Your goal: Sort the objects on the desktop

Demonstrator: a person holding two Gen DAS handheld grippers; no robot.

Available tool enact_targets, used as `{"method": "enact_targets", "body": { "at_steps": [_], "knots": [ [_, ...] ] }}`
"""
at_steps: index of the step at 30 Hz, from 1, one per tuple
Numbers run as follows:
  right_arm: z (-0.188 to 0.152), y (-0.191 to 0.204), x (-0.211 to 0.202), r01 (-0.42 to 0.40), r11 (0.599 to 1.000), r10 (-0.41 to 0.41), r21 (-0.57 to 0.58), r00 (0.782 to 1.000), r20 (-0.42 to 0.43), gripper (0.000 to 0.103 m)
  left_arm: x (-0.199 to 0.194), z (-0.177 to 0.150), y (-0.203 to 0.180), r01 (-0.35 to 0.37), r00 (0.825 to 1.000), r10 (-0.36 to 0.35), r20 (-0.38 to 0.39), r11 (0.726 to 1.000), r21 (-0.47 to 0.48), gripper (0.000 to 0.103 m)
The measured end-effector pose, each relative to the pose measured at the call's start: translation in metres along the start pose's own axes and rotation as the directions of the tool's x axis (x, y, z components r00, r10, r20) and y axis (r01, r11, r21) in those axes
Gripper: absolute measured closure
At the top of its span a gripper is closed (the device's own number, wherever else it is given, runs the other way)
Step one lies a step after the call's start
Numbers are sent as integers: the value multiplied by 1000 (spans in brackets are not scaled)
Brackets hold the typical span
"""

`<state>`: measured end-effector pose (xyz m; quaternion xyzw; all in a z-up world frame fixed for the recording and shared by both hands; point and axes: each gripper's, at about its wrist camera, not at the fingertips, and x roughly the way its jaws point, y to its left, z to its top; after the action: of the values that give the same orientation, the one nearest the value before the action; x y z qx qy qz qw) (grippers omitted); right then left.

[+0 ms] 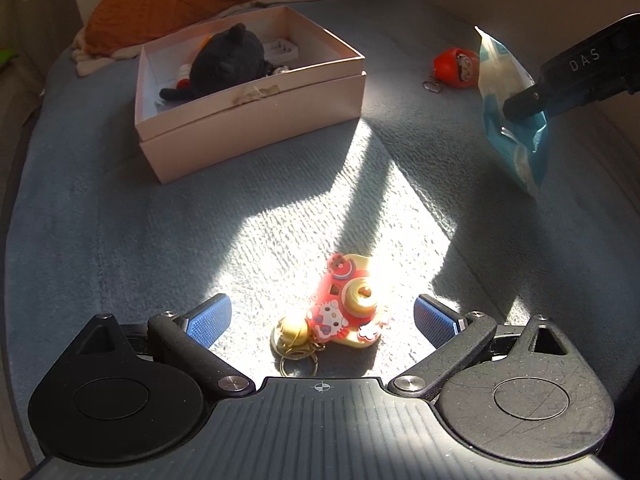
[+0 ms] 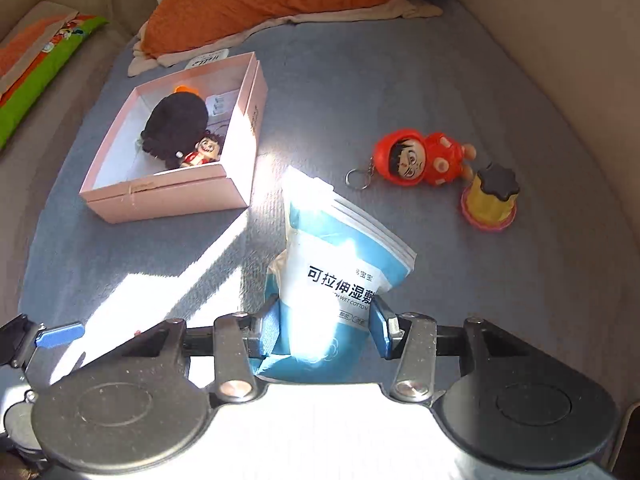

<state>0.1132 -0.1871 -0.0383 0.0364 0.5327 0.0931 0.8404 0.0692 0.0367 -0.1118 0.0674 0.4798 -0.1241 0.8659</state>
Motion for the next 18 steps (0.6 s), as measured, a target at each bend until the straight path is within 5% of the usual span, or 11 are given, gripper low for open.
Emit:
{"method": "enact_targets", "body": {
  "at_steps": [3,5,7,10,14,18],
  "knots": [
    [-18,15,-2,-101,994,98,-36,991,-96,57,0,-1,-1,15,1000,-15,-10,1000,-1,2],
    [-26,21,-3,-98,993,91,-70,991,-94,40,1,-2,-3,24,1000,-24,-20,1000,10,2],
    [-25,22,-5,-50,995,46,-82,998,-49,29,2,-3,-4,24,999,-23,-24,999,22,2],
    [-7,7,-7,53,997,-50,-50,997,52,28,3,-3,-4,12,1000,-12,-25,1000,29,2],
    [27,-37,10,262,965,-263,30,952,158,26,7,-2,-3,0,999,0,-33,1000,18,2],
    [33,-60,17,213,968,-227,129,968,107,25,10,-2,-4,20,999,-19,-44,1000,17,2]
  ]
}}
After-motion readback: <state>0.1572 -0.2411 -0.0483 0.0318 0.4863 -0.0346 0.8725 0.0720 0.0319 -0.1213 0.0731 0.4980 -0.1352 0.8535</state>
